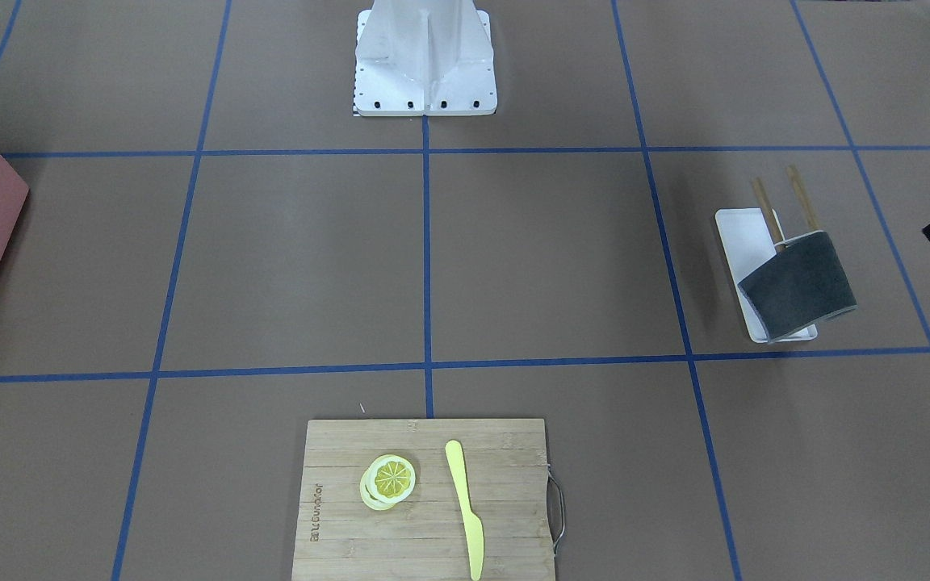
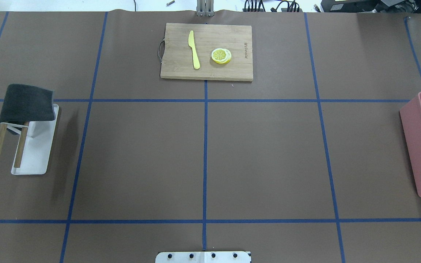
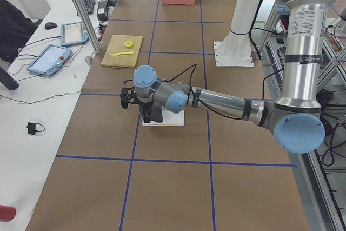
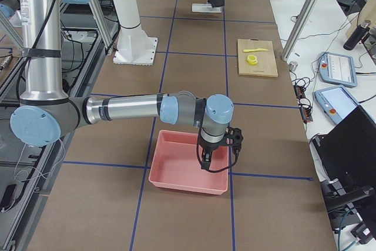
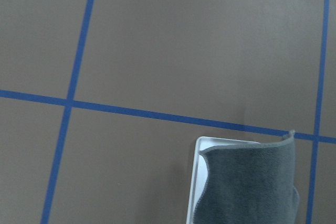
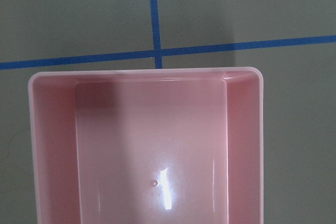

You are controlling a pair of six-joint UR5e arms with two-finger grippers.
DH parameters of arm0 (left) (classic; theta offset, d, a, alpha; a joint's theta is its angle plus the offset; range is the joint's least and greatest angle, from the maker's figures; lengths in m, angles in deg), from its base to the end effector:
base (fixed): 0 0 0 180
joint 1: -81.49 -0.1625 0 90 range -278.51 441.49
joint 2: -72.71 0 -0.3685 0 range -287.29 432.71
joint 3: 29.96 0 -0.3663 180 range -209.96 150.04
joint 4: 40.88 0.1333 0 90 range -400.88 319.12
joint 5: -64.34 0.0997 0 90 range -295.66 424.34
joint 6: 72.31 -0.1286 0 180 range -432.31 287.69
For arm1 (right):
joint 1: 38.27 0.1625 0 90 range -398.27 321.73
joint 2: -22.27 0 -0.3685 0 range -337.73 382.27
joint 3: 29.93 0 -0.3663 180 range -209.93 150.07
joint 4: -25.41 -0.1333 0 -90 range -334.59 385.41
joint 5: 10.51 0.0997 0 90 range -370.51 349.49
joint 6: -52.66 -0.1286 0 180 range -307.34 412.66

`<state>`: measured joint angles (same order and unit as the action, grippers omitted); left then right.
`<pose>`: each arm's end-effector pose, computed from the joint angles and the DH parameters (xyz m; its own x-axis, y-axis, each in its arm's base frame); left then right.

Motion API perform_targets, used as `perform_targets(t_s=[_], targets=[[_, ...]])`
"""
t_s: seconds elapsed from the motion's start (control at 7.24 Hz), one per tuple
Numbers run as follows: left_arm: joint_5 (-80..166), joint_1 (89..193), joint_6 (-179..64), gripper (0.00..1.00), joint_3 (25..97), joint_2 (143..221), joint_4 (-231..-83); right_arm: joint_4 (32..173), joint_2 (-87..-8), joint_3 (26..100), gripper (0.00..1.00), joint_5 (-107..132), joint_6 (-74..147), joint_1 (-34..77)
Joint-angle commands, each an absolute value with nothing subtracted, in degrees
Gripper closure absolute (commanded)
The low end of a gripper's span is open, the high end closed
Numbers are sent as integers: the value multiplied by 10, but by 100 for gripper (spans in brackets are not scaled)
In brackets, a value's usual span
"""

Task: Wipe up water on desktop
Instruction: 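Lower the left gripper onto the grey cloth on the white stand and grasp it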

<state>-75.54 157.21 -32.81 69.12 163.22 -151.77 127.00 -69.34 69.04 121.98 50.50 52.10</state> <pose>0.0876 -0.4858 0.4908 0.5433 -0.1185 -0.8312 0.1723 0.9846 -0.0278 0.0493 -0.4451 0.5859 0.7363 0.0921 0.6704 -0.0342 0.9945 -0.0991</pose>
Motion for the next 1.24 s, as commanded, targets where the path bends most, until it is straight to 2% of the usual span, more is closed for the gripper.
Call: perform_targets(t_s=[0.0, 0.41, 0.55, 0.83, 1.1], targets=[[-753, 1523, -237, 2, 669, 1644, -1590, 1270, -693, 690, 0, 1226, 505, 521], [-714, 1485, -203, 2, 663, 1654, -1598, 1270, -691, 689, 0, 1226, 506, 521], [-714, 1485, -204, 8, 659, 1653, -1598, 1270, -691, 690, 0, 1229, 506, 521], [-715, 1485, -205, 36, 659, 1654, -1598, 1270, -691, 690, 0, 1230, 506, 521], [-715, 1483, -208, 38, 655, 1655, -1598, 1270, -690, 690, 0, 1230, 506, 521]])
